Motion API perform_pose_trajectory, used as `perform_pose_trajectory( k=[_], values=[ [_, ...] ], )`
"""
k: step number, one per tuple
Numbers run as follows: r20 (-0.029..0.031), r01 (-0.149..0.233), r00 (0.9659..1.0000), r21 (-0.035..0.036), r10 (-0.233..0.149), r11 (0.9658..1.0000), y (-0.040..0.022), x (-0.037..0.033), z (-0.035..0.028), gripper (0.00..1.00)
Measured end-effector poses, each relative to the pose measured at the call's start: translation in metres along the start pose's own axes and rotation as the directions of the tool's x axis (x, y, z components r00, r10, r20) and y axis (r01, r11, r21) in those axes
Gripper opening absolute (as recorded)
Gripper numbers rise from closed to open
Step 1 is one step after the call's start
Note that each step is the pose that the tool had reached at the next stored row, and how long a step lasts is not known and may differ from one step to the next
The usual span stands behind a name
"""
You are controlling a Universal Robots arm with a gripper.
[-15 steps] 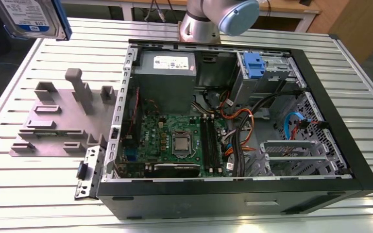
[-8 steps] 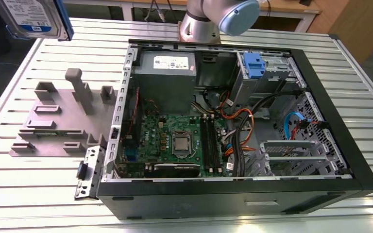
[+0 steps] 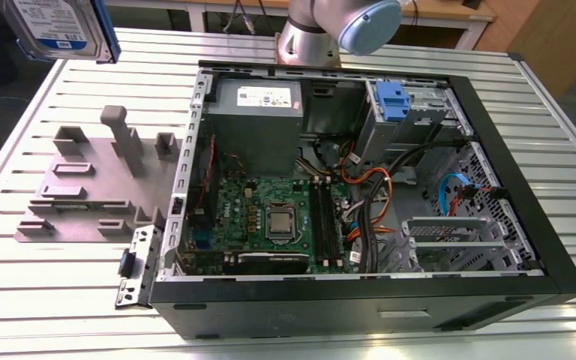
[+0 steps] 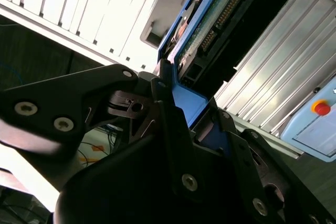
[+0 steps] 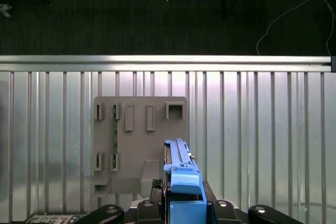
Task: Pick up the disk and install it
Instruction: 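Pick up the disk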
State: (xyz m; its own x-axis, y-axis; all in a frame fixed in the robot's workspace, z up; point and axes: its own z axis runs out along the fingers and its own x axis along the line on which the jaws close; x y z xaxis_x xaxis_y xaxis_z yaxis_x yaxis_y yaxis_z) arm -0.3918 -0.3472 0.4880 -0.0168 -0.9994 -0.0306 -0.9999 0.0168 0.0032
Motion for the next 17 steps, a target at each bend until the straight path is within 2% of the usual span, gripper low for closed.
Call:
perform_pose_trajectory(
  k=[4,12,17],
  values=[
    [0.0,0.0,1.0,0.0,0.0,1.0,-0.0022,0.0004,0.0,0.37],
    [0.0,-0.001,1.0,0.0,0.001,1.0,-0.0036,0.0081,-0.0003,0.37],
    [-0.0001,-0.001,1.0,0.0,0.001,1.0,-0.0041,0.0094,-0.0003,0.37]
  ],
)
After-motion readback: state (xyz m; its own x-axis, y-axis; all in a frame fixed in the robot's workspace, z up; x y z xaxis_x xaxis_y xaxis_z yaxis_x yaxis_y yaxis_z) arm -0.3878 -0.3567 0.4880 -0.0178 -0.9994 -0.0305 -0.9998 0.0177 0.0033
